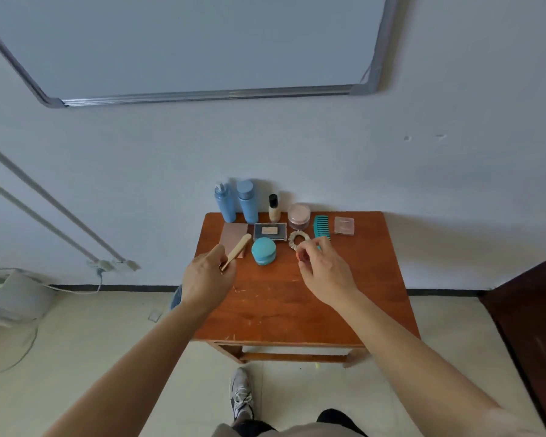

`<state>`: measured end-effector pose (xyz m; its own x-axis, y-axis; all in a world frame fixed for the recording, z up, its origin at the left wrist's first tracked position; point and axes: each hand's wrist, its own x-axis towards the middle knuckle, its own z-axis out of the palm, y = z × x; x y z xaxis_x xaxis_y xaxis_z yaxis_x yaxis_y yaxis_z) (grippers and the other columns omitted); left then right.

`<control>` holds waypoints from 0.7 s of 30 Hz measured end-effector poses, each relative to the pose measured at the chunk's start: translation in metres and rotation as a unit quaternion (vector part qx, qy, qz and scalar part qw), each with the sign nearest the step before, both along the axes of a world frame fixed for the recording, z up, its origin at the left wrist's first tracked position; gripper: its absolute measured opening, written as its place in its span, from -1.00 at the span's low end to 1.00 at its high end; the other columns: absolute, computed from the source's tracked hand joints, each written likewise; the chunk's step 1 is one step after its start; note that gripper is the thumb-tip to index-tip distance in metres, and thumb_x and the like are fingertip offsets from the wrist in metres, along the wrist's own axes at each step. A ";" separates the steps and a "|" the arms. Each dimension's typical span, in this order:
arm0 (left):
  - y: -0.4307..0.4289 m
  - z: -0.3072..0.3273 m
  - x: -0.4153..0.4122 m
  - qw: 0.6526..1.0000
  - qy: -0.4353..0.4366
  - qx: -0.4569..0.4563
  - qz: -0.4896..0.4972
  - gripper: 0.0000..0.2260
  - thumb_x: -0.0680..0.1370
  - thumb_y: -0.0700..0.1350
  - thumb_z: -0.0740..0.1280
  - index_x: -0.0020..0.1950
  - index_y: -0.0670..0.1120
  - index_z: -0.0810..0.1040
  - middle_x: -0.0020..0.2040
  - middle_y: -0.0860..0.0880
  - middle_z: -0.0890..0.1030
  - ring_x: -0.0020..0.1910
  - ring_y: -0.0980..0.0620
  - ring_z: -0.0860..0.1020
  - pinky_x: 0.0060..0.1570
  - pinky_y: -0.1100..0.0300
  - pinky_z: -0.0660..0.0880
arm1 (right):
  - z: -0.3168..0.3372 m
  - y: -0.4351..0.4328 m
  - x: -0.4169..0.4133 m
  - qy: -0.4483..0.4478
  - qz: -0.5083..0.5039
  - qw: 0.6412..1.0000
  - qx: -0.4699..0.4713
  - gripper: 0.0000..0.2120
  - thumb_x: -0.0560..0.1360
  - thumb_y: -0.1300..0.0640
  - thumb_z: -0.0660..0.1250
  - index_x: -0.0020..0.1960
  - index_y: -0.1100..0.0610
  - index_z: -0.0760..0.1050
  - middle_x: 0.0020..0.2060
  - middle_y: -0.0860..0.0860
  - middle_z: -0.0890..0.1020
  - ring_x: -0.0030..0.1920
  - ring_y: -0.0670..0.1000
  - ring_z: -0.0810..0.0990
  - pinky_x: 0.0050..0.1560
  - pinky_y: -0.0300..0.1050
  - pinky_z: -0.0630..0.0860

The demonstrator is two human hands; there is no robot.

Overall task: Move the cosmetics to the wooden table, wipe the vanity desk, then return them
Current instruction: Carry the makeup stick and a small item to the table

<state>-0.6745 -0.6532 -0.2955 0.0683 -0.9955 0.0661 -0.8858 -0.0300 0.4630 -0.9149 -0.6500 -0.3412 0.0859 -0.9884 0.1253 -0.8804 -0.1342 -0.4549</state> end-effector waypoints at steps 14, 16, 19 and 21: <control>-0.097 -0.108 0.026 0.980 0.105 0.160 -0.063 -0.85 0.58 -0.07 0.33 -0.13 -0.06 0.42 -0.29 0.04 0.54 -0.35 0.03 0.56 -0.41 0.17 0.57 | -0.070 -0.047 0.057 -0.029 -0.163 0.975 0.148 -0.72 0.56 0.11 0.36 0.20 -0.09 0.37 0.10 -0.08 0.35 0.01 -0.10 0.51 -0.08 -0.39 0.45; -0.096 -0.125 0.023 0.977 0.111 0.172 -0.057 -0.85 0.58 -0.06 0.33 -0.13 -0.06 0.41 -0.28 0.04 0.55 -0.34 0.04 0.56 -0.39 0.14 0.58 | -0.085 -0.047 0.059 -0.043 -0.165 0.971 0.165 -0.71 0.56 0.11 0.35 0.23 -0.07 0.38 0.12 -0.06 0.35 0.01 -0.08 0.53 -0.06 -0.36 0.48; -0.093 -0.145 0.019 0.974 0.099 0.200 -0.047 -0.83 0.59 -0.01 0.31 -0.10 -0.05 0.39 -0.25 0.02 0.55 -0.31 0.03 0.55 -0.32 0.14 0.60 | -0.104 -0.047 0.058 -0.050 -0.170 0.968 0.175 -0.68 0.57 0.10 0.34 0.29 -0.05 0.41 0.16 -0.02 0.37 0.02 -0.05 0.55 -0.03 -0.30 0.53; -0.092 -0.156 0.017 0.973 0.083 0.212 -0.046 -0.82 0.59 0.03 0.30 -0.07 -0.04 0.38 -0.22 0.02 0.54 -0.29 0.04 0.55 -0.30 0.16 0.60 | -0.114 -0.047 0.057 -0.051 -0.169 0.969 0.173 -0.66 0.57 0.09 0.34 0.33 -0.03 0.43 0.17 -0.01 0.38 0.02 -0.05 0.55 -0.05 -0.32 0.51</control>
<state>-0.6570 -0.7453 -0.4513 -0.0472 -0.9330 -0.3568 -0.8079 -0.1745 0.5630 -0.8583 -0.6969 -0.4556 -0.2461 -0.9422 -0.2273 -0.7959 0.3303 -0.5075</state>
